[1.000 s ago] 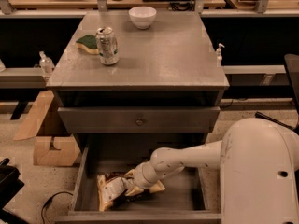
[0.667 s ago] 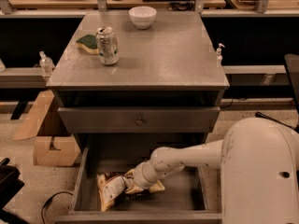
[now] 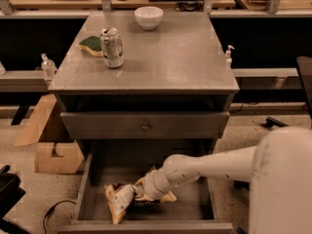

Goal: Pick brown chip bag from middle drawer and place on counter

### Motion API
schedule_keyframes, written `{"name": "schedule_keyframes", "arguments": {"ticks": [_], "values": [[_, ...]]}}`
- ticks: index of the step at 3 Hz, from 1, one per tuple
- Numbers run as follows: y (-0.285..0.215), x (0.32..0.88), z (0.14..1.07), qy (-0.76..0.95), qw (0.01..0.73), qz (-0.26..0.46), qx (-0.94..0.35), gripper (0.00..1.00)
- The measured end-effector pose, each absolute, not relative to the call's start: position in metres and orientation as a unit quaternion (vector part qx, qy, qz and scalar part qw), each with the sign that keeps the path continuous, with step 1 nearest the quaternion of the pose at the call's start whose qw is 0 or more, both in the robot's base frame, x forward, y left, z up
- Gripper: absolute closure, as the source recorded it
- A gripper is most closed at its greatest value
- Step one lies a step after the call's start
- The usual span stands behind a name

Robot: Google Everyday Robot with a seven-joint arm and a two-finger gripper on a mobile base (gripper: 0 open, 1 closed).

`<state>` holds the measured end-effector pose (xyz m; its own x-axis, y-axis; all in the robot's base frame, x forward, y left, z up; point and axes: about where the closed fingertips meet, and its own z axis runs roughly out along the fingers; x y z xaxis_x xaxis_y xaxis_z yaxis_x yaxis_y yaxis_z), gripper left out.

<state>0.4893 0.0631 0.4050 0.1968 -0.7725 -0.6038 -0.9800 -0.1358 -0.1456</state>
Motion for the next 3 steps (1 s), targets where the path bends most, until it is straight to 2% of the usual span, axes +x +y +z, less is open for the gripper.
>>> {"name": "schedule_keyframes", "arguments": {"ticks": [3], "values": [[-0.012,0.442,0.579,0.587,0.352,0.155,-0.712,1.0]]}}
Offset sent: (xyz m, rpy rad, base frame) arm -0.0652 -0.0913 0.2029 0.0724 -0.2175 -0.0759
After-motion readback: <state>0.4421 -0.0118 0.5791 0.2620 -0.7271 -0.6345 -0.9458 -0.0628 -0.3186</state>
